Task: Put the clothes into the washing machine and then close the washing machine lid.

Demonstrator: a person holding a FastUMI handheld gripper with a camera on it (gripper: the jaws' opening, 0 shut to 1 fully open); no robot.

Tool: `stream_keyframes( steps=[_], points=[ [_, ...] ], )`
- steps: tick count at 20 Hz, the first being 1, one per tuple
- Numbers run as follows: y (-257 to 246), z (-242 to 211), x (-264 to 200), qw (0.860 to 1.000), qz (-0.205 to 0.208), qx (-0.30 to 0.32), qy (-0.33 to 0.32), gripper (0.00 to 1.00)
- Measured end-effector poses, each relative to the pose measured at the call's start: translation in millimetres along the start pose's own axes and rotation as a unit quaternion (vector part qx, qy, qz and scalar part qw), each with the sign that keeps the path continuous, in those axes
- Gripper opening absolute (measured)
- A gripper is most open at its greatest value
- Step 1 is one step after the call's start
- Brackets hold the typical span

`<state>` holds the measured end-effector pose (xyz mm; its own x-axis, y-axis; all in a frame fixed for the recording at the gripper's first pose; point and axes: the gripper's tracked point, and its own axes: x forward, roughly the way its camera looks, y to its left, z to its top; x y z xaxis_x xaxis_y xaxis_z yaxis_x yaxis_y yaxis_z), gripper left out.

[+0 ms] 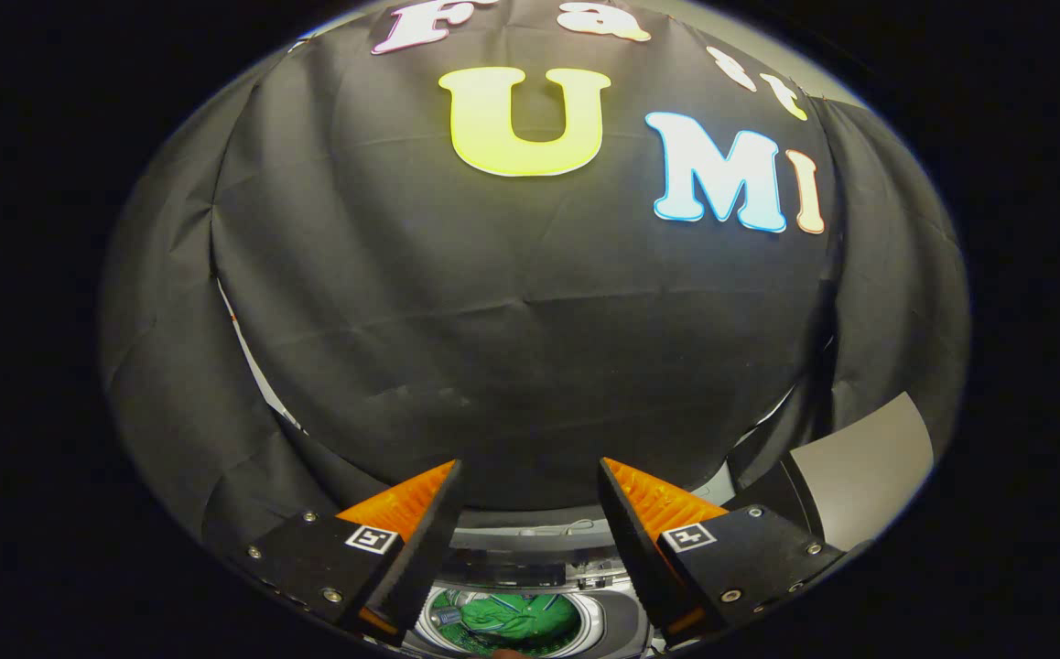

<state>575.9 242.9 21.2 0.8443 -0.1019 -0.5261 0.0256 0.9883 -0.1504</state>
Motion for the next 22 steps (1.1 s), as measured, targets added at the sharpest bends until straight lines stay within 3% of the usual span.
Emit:
stream_keyframes(
  steps=[12, 16, 22],
  points=[
    [17, -41, 34, 0.995, 0.010, -0.037, 0.087, 0.89],
    [23, -54, 31, 0.995, 0.024, 0.007, 0.096, 0.90],
    [21, -59, 24, 0.995, 0.012, -0.001, 0.096, 0.90]
  ],
)
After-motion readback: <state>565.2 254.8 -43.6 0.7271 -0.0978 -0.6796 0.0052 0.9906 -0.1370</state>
